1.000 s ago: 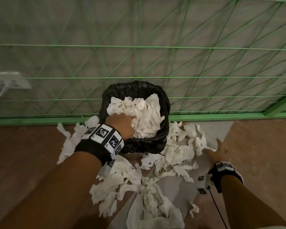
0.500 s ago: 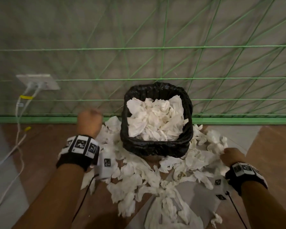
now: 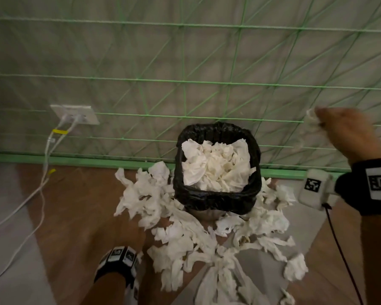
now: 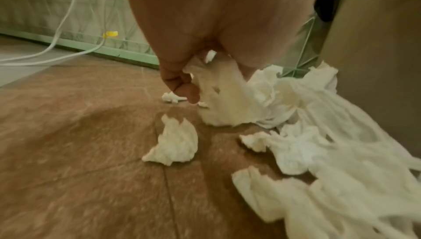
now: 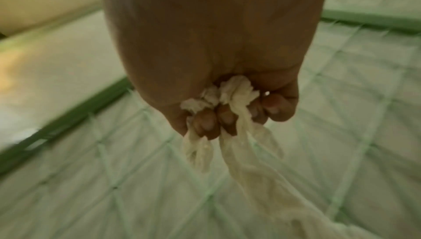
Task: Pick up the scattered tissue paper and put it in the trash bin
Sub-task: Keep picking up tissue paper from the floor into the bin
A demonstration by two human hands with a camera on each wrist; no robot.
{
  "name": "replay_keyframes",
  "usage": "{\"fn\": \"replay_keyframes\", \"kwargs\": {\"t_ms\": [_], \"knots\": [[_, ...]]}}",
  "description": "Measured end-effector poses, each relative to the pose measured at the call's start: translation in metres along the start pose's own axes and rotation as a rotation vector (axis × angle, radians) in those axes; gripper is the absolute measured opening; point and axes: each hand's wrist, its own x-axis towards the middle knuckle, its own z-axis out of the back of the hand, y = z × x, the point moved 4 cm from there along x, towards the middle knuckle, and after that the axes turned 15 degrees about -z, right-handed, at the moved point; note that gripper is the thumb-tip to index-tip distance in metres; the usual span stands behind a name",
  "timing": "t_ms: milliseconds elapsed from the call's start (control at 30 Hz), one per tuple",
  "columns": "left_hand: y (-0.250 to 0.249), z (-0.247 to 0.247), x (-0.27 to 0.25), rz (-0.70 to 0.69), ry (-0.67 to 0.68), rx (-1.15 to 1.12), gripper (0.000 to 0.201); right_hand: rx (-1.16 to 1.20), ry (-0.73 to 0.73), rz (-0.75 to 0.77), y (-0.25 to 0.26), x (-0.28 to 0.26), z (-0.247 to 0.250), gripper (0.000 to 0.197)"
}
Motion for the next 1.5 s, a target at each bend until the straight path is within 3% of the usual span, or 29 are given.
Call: {"fn": "replay_keyframes", "kwargs": {"t_ms": [100,200,267,333,400,467,633,700,800,833,867,933,967,1000,1066,1100,1166,1266,1333,1433,1500], "knots": [[-0.005,0.019,0.007,0.055,-0.007,-0.078,0.046,0.133,-0.053,0.188,0.055,-0.030,0.003,0.032],[0.021,-0.010,0.022,0.084,-0.064,-0.223,0.058,0.156,-0.085,0.328,0.086,-0.054,-0.016,0.018],[0.019,0.003,0.018,0.135,-0.172,-0.328,0.063,0.190,-0.080,0.378,0.095,-0.070,-0.037,0.016],[-0.007,0.050,0.005,0.101,-0.238,-0.387,0.051,0.159,-0.021,0.433,0.096,-0.081,-0.062,0.018],[-0.015,0.072,0.005,0.072,-0.303,-0.453,0.040,-0.037,0.152,0.449,0.089,-0.085,-0.094,0.031],[-0.019,0.088,0.006,0.059,-0.348,-0.446,0.034,-0.148,0.273,0.384,0.072,-0.082,-0.116,0.048],[-0.033,0.128,0.015,0.004,-0.451,-0.458,0.028,0.291,0.023,0.057,0.023,-0.050,-0.094,0.027],[-0.039,0.149,0.020,0.015,-0.515,-0.517,0.035,0.224,-0.013,-0.153,-0.025,-0.030,-0.088,0.026],[-0.047,0.182,0.028,-0.015,-0.617,-0.498,0.034,-0.285,0.260,-0.492,-0.144,-0.015,-0.107,0.030],[-0.052,0.194,0.030,-0.035,-0.655,-0.513,0.032,-0.421,0.391,-0.582,-0.182,-0.021,-0.113,0.022],[-0.057,0.207,0.037,-0.060,-0.677,-0.545,0.031,-0.479,0.488,-0.636,-0.211,-0.031,-0.117,0.009],[-0.075,0.236,0.047,-0.133,-0.692,-0.614,0.023,-0.546,0.620,-0.734,-0.256,-0.059,-0.128,0.014],[-0.084,0.250,0.054,-0.179,-0.702,-0.661,0.022,-0.601,0.676,-0.790,-0.273,-0.071,-0.137,0.025],[-0.094,0.263,0.059,-0.223,-0.723,-0.685,0.022,-0.648,0.732,-0.850,-0.284,-0.084,-0.147,0.055],[-0.120,0.290,0.060,-0.300,-0.754,-0.712,0.018,-0.639,0.683,-0.824,-0.286,-0.100,-0.166,0.116],[-0.136,0.304,0.057,-0.349,-0.778,-0.729,0.015,-0.549,0.643,-0.832,-0.288,-0.102,-0.174,0.125],[-0.175,0.328,0.045,-0.485,-0.818,-0.777,0.011,-0.461,0.616,-0.802,-0.283,-0.100,-0.190,0.121],[-0.215,0.323,0.043,-0.659,-0.744,-0.768,0.022,-0.499,0.657,-0.595,-0.301,-0.080,-0.224,0.094],[-0.224,0.289,0.053,-0.676,-0.537,-0.704,0.027,-0.595,0.657,-0.514,-0.286,-0.084,-0.215,0.070],[-0.224,0.224,0.060,-0.609,-0.211,-0.385,0.027,-0.577,0.639,-0.587,-0.259,-0.091,-0.189,0.045],[-0.222,0.187,0.062,-0.635,-0.042,-0.126,0.017,-0.564,0.637,-0.612,-0.248,-0.083,-0.171,0.027]]}}
